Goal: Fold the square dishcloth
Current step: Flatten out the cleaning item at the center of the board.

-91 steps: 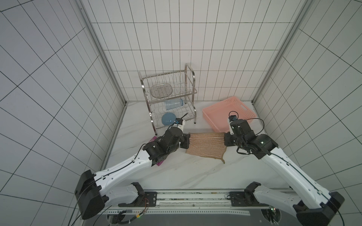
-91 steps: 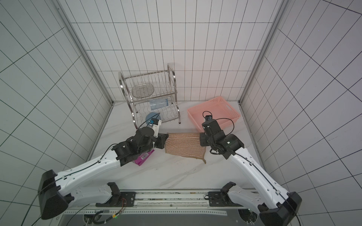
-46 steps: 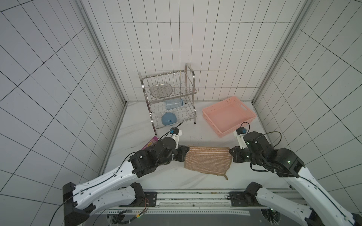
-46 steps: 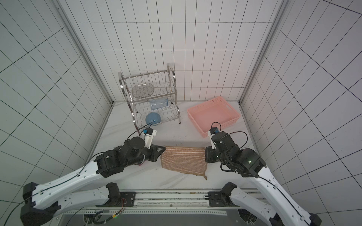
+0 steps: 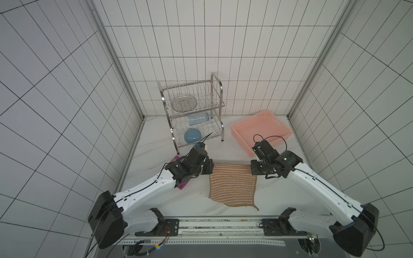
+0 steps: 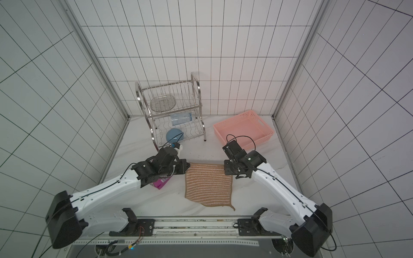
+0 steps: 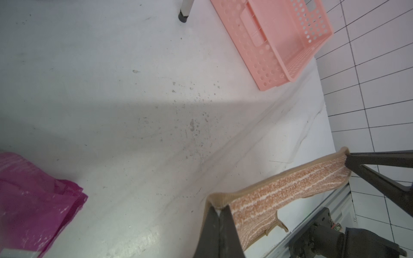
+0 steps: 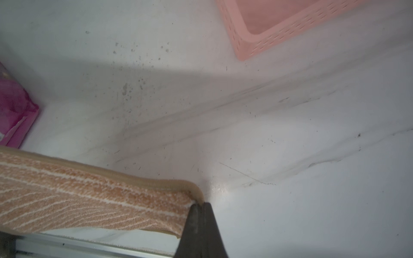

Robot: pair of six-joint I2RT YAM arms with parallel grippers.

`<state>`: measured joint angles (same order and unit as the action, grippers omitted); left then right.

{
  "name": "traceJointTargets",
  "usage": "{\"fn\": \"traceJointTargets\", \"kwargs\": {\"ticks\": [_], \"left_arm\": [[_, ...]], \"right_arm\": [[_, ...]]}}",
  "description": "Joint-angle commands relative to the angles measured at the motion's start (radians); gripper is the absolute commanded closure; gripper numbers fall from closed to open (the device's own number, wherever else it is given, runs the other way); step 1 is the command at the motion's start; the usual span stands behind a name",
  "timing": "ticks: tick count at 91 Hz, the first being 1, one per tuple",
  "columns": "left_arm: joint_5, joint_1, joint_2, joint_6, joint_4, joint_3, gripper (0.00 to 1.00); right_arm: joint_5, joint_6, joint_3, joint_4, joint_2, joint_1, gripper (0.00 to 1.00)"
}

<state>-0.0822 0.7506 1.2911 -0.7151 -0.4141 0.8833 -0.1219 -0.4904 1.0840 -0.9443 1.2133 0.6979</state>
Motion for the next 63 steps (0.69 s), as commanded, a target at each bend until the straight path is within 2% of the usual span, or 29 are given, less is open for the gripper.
{"fn": "traceJointTargets", "kwargs": {"ticks": [1,20,36,49,63], "left_arm": [[-0.027,-0.064,0.087,0.078,0.120,0.035,1.00],[-0.099,-0.144,0.256,0.154,0.265,0.092,1.00],[-0.126,-0.167,0.361,0.207,0.341,0.128,1.00],[-0.121,-0.170,0.396,0.216,0.371,0.110,1.00],[-0.133,-0.170,0.366,0.195,0.433,0.033,1.00]], "right_arm": [[-0.118,0.062,0.043,0.090,0.080,-0.049,1.00],[-0.178,0.114,0.106,0.200,0.249,-0.092,1.00],[-0.142,0.155,0.114,0.286,0.325,-0.128,1.00],[-0.153,0.165,0.092,0.314,0.355,-0.138,1.00],[-0.140,0.159,0.013,0.374,0.320,-0.141,1.00]]}}
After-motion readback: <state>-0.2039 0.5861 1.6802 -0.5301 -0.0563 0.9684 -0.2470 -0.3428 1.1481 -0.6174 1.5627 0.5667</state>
